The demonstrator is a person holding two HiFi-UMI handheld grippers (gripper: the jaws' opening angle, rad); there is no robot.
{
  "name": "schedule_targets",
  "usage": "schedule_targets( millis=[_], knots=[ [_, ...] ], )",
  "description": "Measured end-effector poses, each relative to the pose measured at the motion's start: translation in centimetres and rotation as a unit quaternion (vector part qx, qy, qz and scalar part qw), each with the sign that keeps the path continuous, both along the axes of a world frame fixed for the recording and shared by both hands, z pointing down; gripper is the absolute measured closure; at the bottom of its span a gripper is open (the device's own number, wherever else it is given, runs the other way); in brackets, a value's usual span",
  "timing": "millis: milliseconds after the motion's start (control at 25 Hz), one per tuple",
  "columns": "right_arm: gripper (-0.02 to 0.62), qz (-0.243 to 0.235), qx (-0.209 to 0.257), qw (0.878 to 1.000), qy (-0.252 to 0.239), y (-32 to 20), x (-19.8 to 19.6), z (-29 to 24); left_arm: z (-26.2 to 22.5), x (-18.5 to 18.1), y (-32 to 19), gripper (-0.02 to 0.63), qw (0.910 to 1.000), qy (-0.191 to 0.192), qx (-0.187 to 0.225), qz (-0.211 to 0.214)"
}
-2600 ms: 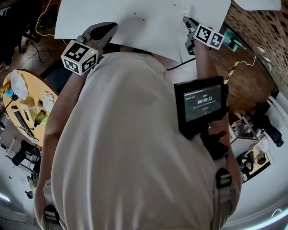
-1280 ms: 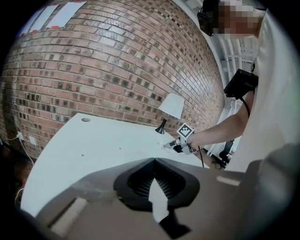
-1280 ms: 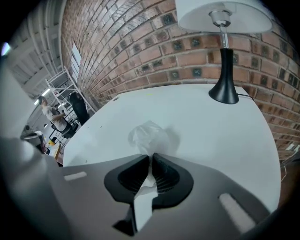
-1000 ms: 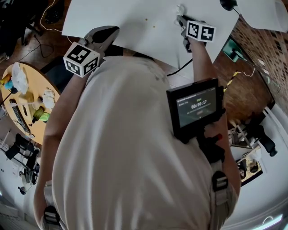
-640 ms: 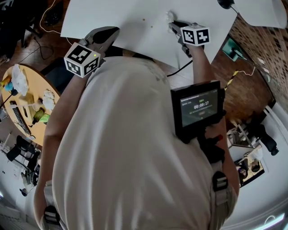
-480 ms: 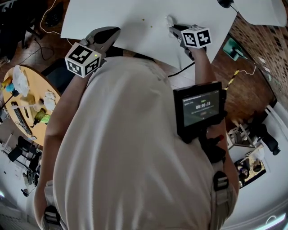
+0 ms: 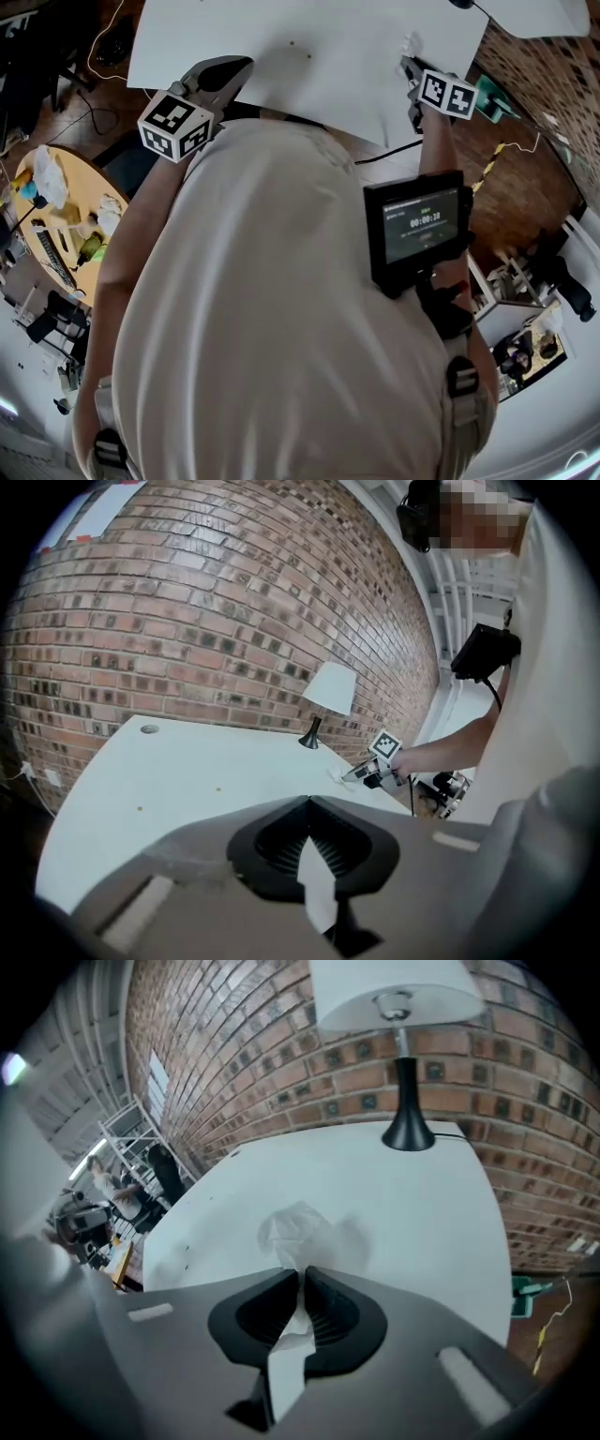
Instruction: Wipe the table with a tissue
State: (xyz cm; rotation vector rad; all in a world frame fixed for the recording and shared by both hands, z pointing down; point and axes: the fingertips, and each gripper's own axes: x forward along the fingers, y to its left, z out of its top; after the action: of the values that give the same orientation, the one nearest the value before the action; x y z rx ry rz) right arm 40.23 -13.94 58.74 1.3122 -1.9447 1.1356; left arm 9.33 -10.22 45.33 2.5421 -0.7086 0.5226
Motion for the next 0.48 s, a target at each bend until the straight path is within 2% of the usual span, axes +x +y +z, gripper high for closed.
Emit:
schedule_targets(
  millis=[120, 200, 400, 480],
  knots=[
    [0.568, 0.058, 0.009, 0.998, -0.018, 1.7, 3.1, -0.6, -0.1, -0.2, 0.3, 0.6, 0.9999, -0.002, -0.001, -0.01],
    [0.568, 0.079, 0.004, 0.997, -0.024, 2.9, 4.1, 0.0, 0.4, -0.2, 0.5, 0.6, 0.9999, 0.0, -0.005, -0.013],
    [0.568, 0.09, -0.002, 0.996, 0.004, 3.4, 3.8, 2.3, 1.7, 1.6, 0.9, 0.601, 0.9999, 0.003, -0.01, 0.003],
    [0.568, 0.076, 0.004, 0.997, 0.012, 3.3, 2.7, 2.2, 1.4, 2.8, 1.6, 0.6, 0.9999, 0.005, -0.009, 0.01]
  ],
)
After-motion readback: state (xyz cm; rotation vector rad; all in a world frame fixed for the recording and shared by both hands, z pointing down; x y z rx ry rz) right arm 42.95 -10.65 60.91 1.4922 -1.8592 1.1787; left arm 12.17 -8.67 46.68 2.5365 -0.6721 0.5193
